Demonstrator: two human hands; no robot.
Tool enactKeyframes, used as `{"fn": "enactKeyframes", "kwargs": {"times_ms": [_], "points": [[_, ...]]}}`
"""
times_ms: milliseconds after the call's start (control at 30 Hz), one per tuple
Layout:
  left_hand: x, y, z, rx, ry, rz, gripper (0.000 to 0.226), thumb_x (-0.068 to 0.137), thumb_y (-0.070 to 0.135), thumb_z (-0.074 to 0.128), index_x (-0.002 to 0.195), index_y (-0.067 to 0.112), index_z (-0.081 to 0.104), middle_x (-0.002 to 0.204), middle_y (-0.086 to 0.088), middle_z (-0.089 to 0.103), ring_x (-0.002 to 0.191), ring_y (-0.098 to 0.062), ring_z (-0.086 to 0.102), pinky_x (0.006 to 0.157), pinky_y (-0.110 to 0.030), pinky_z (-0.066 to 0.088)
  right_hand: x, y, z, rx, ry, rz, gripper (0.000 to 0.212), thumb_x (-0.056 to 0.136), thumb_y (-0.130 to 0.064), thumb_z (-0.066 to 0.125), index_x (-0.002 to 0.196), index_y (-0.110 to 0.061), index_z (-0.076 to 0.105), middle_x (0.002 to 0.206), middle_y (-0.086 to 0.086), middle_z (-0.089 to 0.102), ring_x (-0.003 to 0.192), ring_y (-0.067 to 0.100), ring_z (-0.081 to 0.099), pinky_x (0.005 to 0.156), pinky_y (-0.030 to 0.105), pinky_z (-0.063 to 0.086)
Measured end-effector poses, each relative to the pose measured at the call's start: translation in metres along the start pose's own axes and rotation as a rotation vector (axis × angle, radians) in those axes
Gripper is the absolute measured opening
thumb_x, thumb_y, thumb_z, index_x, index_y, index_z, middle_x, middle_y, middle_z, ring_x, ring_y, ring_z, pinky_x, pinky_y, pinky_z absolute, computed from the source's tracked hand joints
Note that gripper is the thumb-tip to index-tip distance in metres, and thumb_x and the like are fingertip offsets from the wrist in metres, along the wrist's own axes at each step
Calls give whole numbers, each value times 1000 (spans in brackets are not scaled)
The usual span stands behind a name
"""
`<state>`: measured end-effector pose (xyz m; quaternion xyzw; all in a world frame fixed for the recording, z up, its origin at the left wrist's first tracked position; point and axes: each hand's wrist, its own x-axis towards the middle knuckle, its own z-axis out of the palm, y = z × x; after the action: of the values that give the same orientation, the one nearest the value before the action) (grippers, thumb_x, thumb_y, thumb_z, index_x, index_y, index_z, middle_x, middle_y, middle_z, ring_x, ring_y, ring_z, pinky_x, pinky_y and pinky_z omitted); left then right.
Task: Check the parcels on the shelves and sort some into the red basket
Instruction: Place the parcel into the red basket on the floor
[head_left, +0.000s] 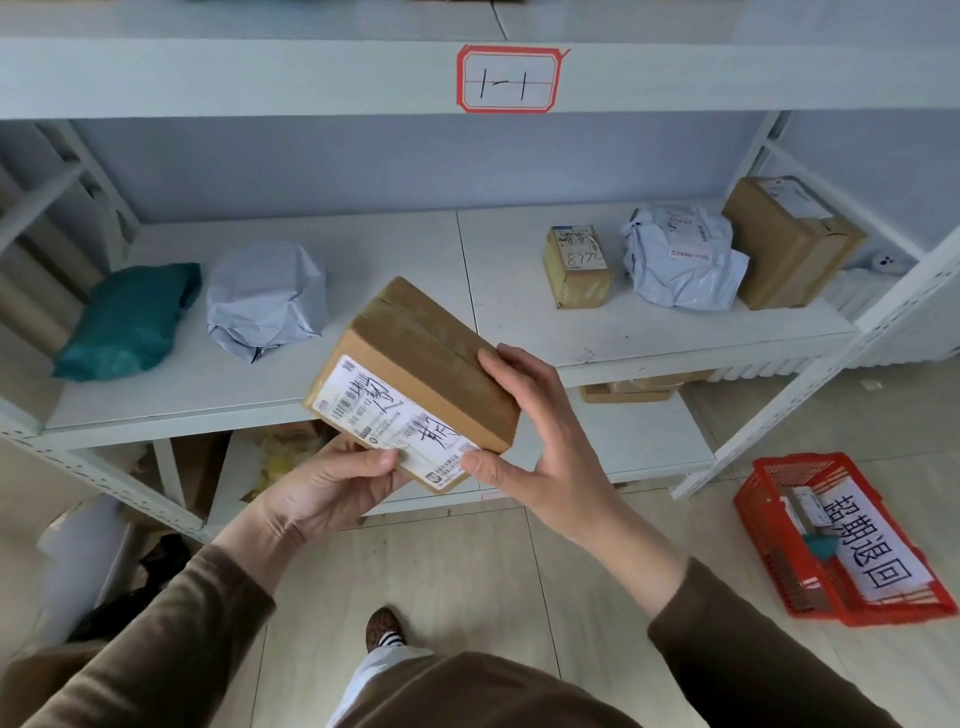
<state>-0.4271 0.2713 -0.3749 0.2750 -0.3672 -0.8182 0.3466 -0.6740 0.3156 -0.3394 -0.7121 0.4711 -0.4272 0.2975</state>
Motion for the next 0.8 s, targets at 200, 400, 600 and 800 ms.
{"fn": "enactKeyframes", "kwargs": {"times_ms": [200, 400, 600, 800], "points": [[19, 5, 15, 138, 52, 1, 95, 78, 48, 85, 155, 10, 45, 156, -18, 52, 145, -38, 48, 122, -54, 34, 2, 10, 5, 388, 84, 250, 74, 81, -47, 76, 147, -32, 46, 146, -11, 52, 131, 5, 56, 104, 26, 49], [44, -4, 51, 291, 263, 16, 73, 87, 46, 74, 153, 27, 48, 139, -3, 69, 133, -25, 63, 122, -49, 37, 0, 31, 7, 768, 202, 601, 65, 80, -51, 73, 138, -30, 53, 130, -4, 71, 125, 16, 65, 112, 37, 47], [63, -22, 71, 201, 345, 30, 79, 82, 37, 80, 151, 25, 44, 132, -8, 73, 126, -25, 68, 120, -47, 41, -11, 44, -11, 837, 287, 672, 62, 83, -48, 78, 137, -28, 54, 119, -4, 76, 120, 20, 68, 105, 33, 50], [88, -36, 94, 219, 316, -30, 75, 81, 35, 85, 146, 26, 50, 125, -4, 76, 119, -21, 71, 118, -46, 44, -30, 61, -36, 829, 371, 732, 64, 81, -49, 74, 137, -27, 53, 109, -6, 78, 117, 20, 68, 107, 38, 49]]}}
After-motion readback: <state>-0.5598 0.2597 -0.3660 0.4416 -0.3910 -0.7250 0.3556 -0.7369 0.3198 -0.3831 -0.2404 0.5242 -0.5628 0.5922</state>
